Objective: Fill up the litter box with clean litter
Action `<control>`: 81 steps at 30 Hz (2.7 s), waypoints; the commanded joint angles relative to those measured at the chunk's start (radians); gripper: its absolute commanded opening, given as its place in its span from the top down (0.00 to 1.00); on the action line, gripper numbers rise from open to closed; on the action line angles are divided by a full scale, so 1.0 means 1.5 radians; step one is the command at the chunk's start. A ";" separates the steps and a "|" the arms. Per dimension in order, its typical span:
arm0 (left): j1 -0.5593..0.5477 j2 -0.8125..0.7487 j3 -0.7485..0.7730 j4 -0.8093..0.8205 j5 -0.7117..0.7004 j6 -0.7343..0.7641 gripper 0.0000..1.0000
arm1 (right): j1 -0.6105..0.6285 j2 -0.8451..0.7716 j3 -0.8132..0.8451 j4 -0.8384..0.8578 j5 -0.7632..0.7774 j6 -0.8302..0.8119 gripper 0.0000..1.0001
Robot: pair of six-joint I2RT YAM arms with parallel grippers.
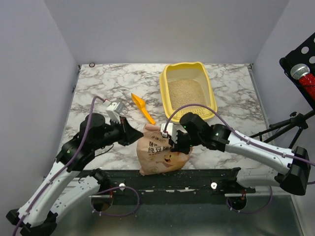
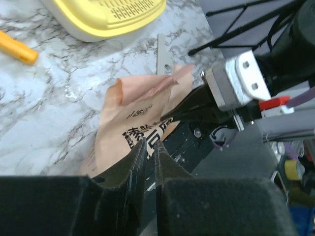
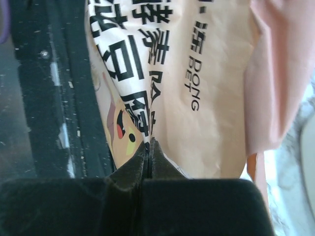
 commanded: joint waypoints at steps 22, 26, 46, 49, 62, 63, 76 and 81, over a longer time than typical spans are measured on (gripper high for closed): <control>-0.100 0.339 -0.035 0.274 0.180 0.277 0.53 | -0.099 -0.043 0.034 0.030 -0.014 -0.045 1.00; -0.117 0.346 -0.054 0.269 0.153 0.320 0.47 | -0.101 -0.041 0.035 0.031 -0.021 -0.043 1.00; -0.170 0.428 -0.118 0.236 0.251 0.436 0.32 | -0.101 -0.047 0.026 0.040 -0.029 -0.043 1.00; -0.171 0.449 -0.110 0.232 0.255 0.437 0.35 | -0.101 -0.056 0.023 0.039 -0.018 -0.041 1.00; -0.171 0.548 -0.078 0.209 0.292 0.453 0.41 | -0.127 -0.122 -0.020 0.067 0.029 0.006 1.00; -0.174 0.553 -0.077 0.207 0.292 0.454 0.41 | -0.131 -0.130 -0.030 0.077 0.034 0.016 1.00; -0.198 0.522 -0.025 0.172 0.282 0.429 0.42 | -0.161 -0.237 -0.111 0.107 0.121 0.114 1.00; -0.204 0.480 -0.028 0.188 0.273 0.393 0.41 | -0.162 -0.256 -0.124 0.110 0.125 0.120 1.00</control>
